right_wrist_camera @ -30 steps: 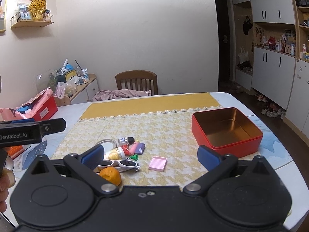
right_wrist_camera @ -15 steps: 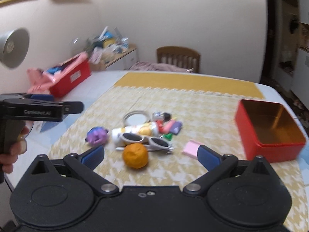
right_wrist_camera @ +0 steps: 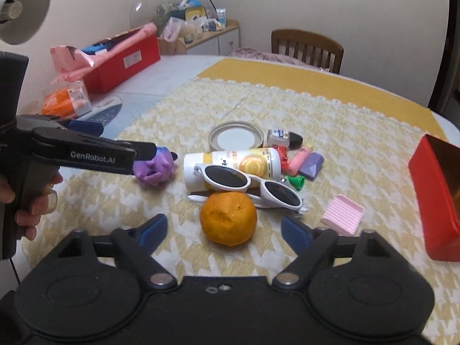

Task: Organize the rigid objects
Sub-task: 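Grasp the orange with the right tool while the left tool grasps the purple plush figure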

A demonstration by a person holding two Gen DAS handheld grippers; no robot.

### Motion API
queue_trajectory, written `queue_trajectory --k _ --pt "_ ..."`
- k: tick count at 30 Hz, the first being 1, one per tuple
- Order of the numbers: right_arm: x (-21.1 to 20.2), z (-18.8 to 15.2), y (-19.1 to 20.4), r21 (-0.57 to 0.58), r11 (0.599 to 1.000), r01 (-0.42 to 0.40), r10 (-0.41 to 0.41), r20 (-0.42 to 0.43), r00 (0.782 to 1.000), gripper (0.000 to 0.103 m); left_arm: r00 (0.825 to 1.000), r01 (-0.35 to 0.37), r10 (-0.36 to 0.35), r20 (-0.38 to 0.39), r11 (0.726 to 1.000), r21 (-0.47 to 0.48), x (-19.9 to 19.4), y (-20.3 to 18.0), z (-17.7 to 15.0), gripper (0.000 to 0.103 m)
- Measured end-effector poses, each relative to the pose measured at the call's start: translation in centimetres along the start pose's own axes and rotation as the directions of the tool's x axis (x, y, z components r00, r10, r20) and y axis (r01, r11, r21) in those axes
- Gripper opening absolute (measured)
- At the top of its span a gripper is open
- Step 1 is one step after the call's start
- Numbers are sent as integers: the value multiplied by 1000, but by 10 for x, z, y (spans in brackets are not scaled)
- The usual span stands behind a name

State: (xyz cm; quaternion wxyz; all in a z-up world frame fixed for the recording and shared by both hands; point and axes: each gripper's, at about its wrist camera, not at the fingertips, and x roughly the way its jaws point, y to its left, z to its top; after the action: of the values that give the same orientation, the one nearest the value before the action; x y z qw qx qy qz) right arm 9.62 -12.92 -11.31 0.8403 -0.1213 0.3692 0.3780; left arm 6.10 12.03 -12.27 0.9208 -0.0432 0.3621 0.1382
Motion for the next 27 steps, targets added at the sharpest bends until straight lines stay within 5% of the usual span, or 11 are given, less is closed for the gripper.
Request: queue_trajectory --k 9,16,21,27 --pt "22 3 3 -28 1000 5 -5 -30 1000 76 997 68 -68 -49 998 12 17 -3 -2 85" --pt "29 5 6 -46 999 11 -13 -40 999 66 987 141 -139 -79 989 31 25 -11 0 60" --pt "30 5 3 -39 999 38 -40 -40 998 53 987 141 -137 -80 989 47 26 -14 0 54" --pt "26 4 0 -17 999 31 -32 -44 999 51 990 125 -118 -80 988 89 24 -19 -1 53"
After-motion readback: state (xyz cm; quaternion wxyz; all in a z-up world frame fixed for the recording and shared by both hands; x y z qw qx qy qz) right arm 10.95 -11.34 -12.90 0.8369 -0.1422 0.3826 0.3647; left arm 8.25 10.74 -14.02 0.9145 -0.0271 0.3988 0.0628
